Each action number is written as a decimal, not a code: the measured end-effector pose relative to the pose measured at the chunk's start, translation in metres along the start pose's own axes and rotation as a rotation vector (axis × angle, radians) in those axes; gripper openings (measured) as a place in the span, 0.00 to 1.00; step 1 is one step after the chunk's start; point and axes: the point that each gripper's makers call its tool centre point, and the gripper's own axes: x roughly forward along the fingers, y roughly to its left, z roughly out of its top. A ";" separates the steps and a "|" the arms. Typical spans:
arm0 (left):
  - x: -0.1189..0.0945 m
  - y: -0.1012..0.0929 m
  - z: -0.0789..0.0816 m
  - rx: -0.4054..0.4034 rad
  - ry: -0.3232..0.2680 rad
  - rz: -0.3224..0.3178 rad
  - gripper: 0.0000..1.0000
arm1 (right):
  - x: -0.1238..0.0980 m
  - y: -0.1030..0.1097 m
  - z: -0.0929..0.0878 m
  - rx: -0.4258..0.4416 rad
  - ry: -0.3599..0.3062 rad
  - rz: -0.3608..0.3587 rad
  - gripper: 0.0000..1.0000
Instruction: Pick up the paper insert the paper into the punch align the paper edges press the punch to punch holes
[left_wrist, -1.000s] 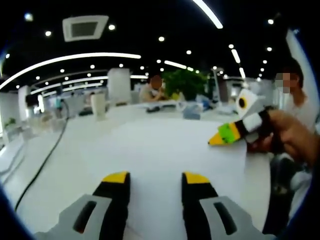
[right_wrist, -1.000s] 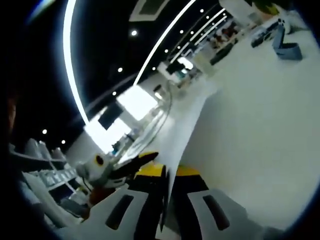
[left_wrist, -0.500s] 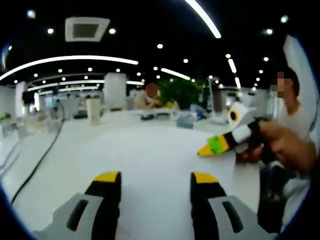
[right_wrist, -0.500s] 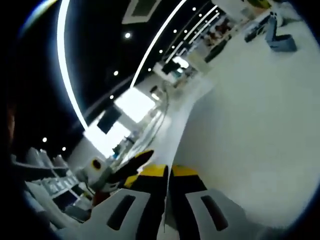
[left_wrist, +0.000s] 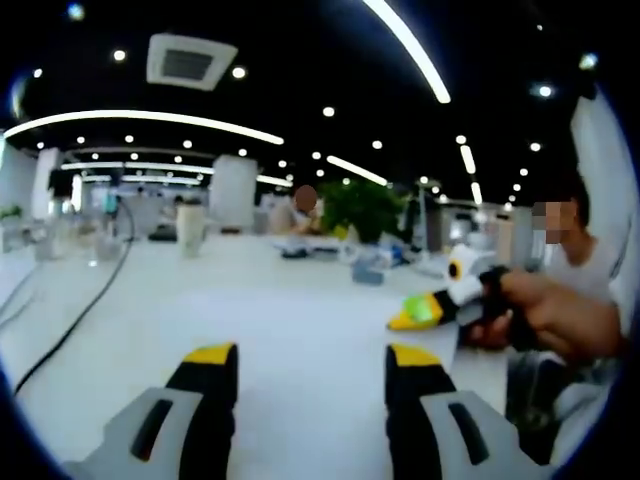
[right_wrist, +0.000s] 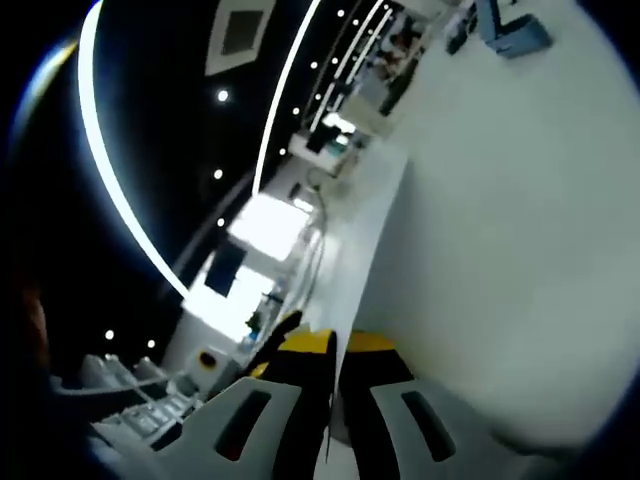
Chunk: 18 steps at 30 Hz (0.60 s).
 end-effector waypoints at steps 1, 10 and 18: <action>0.000 0.001 0.001 -0.007 -0.006 0.003 0.59 | 0.000 0.000 0.000 0.003 -0.001 0.000 0.05; -0.001 0.003 0.001 -0.012 -0.009 0.005 0.57 | -0.003 -0.003 0.007 0.050 -0.021 -0.003 0.05; -0.001 0.002 0.000 -0.005 -0.002 0.004 0.57 | -0.013 0.001 0.006 0.382 0.034 0.056 0.04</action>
